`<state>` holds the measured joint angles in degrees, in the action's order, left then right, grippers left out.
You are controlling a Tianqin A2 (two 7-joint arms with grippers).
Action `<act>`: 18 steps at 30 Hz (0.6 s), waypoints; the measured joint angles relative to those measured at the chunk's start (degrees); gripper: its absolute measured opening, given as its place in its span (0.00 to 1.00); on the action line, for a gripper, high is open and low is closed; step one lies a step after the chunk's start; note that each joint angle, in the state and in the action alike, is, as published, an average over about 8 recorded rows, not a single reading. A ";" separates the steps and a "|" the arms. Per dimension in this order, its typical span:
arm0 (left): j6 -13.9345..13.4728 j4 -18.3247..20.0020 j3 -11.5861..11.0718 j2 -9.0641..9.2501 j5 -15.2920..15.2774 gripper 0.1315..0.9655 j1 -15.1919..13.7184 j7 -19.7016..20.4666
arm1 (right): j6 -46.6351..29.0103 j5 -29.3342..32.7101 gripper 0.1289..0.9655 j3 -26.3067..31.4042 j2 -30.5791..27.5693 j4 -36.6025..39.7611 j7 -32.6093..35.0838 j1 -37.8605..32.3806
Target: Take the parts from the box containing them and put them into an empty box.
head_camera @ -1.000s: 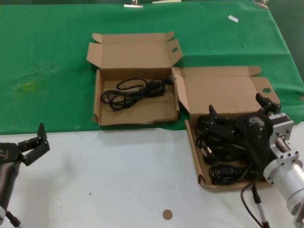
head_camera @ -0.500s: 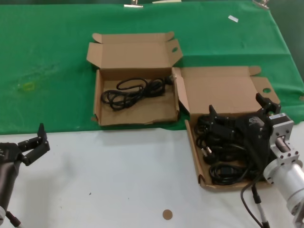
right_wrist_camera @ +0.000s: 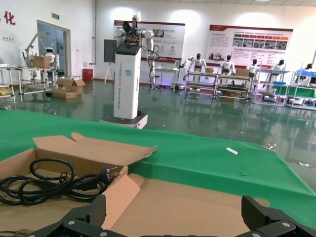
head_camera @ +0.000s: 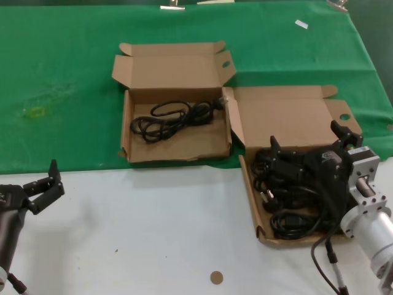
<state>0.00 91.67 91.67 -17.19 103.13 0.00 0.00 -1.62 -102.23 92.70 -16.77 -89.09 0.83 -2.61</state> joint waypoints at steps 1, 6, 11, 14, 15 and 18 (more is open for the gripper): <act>0.00 0.00 0.00 0.00 0.00 1.00 0.00 0.00 | 0.00 0.00 1.00 0.00 0.00 0.00 0.00 0.00; 0.00 0.00 0.00 0.00 0.00 1.00 0.00 0.00 | 0.00 0.00 1.00 0.00 0.00 0.00 0.00 0.00; 0.00 0.00 0.00 0.00 0.00 1.00 0.00 0.00 | 0.00 0.00 1.00 0.00 0.00 0.00 0.00 0.00; 0.00 0.00 0.00 0.00 0.00 1.00 0.00 0.00 | 0.00 0.00 1.00 0.00 0.00 0.00 0.00 0.00; 0.00 0.00 0.00 0.00 0.00 1.00 0.00 0.00 | 0.00 0.00 1.00 0.00 0.00 0.00 0.00 0.00; 0.00 0.00 0.00 0.00 0.00 1.00 0.00 0.00 | 0.00 0.00 1.00 0.00 0.00 0.00 0.00 0.00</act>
<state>0.00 91.67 91.67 -17.19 103.13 0.00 0.00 -1.62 -102.23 92.70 -16.77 -89.09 0.83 -2.61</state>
